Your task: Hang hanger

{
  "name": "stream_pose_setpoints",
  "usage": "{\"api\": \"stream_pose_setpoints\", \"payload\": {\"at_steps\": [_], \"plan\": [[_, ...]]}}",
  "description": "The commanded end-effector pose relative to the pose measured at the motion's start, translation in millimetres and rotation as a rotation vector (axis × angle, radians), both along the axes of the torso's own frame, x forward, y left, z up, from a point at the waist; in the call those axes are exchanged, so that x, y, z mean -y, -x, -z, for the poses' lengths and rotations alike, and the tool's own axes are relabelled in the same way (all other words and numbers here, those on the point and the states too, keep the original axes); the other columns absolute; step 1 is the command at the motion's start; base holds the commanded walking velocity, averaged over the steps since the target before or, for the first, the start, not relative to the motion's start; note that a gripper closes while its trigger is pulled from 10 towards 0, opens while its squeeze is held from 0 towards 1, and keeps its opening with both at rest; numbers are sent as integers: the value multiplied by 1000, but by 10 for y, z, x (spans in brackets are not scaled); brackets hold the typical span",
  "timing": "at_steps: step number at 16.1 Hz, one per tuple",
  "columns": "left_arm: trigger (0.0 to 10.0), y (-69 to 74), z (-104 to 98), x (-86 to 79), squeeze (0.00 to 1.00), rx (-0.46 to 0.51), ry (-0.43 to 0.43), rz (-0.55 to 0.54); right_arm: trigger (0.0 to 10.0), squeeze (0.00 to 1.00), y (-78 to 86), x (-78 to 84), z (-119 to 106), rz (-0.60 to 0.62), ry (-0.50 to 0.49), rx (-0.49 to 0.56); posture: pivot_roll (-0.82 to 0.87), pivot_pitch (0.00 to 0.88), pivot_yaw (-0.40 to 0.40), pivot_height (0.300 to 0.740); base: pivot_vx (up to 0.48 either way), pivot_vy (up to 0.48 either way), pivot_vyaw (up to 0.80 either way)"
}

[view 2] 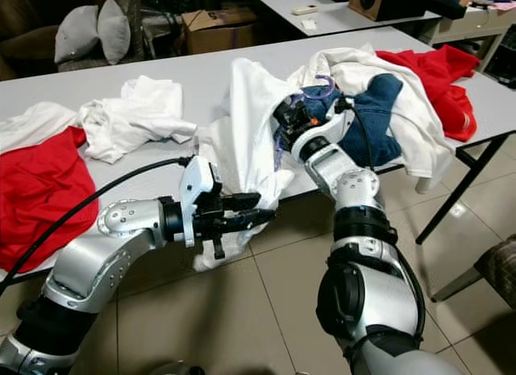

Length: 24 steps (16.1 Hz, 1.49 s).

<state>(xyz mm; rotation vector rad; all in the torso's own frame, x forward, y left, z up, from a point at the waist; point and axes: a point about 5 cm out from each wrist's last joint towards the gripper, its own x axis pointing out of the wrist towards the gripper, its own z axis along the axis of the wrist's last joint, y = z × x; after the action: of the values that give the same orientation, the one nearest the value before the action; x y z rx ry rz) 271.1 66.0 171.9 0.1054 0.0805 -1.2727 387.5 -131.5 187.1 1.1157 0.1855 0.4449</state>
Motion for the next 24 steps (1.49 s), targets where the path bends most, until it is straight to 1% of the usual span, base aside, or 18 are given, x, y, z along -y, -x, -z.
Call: {"api": "stream_pose_setpoints", "payload": {"at_steps": [1, 3, 4, 6, 7, 8, 9, 10, 12, 13, 14, 16, 17, 19, 20, 21, 22, 24], "plan": [[10000, -17, 20, -59, 1000, -18, -23, -16, 10000, 0, 23, 27, -66, 0, 0, 19, -32, 0, 49, 740, 0, 0, 0], [10000, -6, 26, -134, 1000, -44, -32, -7, 10000, 0, 66, 82, -86, 10, 0, 20, -34, 0, 55, 740, 0, 0, 0], [10000, -21, 14, -193, 1000, -55, -28, -18, 10000, 0, 87, 111, -89, 16, 3, 19, -35, 0, 59, 740, 0, 0, 0], [10000, -34, -5, -238, 1000, -69, -9, -21, 10000, 0, 97, 129, -87, 20, 6, 17, -36, 0, 61, 740, 0, 0, 0], [10000, -42, -29, -296, 0, -78, 5, -18, 10000, 0, 110, 145, -74, 23, 20, 8, -36, 0, 65, 740, 0, 0, 0], [10000, -33, -45, -338, 0, -74, -1, -1, 10000, 0, 131, 156, -59, 21, 50, -5, -38, 0, 69, 740, 0, 0, 0], [10000, -15, -47, -369, 0, -91, -9, 19, 10000, 0, 145, 157, -58, 15, 71, -11, -38, 0, 69, 740, 0, 0, 0], [10000, 15, -62, -441, 0, -128, -8, 39, 10000, 0, 166, 156, -72, 5, 122, -11, -42, 0, 75, 740, 0, 0, 0], [10000, 14, -90, -583, 0, -168, 3, 19, 10000, 0, 185, 170, -107, -9, 185, -1, -44, 0, 76, 740, 0, 0, 0], [10000, -12, -112, -664, 0, -161, 14, -16, 10000, 0, 204, 181, -130, -22, 244, 23, -43, 0, 72, 740, 0, 0, 0], [10000, -30, -125, -722, 0, -156, 20, -42, 10000, 0, 220, 191, -149, -29, 273, 44, -39, 0, 66, 740, 0, 0, 0], [10000, -39, -131, -834, 0, -152, 22, -87, 10000, 0, 278, 224, -205, -66, 292, 132, -33, 0, 58, 740, 0, 0, 0], [10000, -54, -127, -848, 0, -141, 22, -111, 10000, 0, 311, 227, -232, -95, 300, 185, -33, 0, 56, 740, 0, 0, 0], [10000, -130, -150, -882, 0, -92, 32, -195, 10000, 0, 407, 265, -306, -168, 311, 316, -33, 0, 54, 740, 0, 0, 0], [10000, -178, -188, -913, 0, -76, 64, -241, 10000, 0, 450, 318, -335, -199, 339, 359, -33, 0, 53, 740, 0, 0, 0], [10000, -186, -236, -961, 216, -69, 87, -253, 10000, 0, 530, 389, -393, -262, 407, 415, -37, 0, 52, 740, 0, 0, 0], [10000, -175, -246, -987, 353, -71, 91, -253, 10000, 0, 591, 430, -431, -307, 429, 445, -37, 0, 51, 740, 0, 0, 0], [10000, -169, -225, -1017, 302, -64, 80, -286, 10000, 0, 667, 511, -456, -353, 486, 467, -38, 0, 49, 740, 0, 0, 0]]}}
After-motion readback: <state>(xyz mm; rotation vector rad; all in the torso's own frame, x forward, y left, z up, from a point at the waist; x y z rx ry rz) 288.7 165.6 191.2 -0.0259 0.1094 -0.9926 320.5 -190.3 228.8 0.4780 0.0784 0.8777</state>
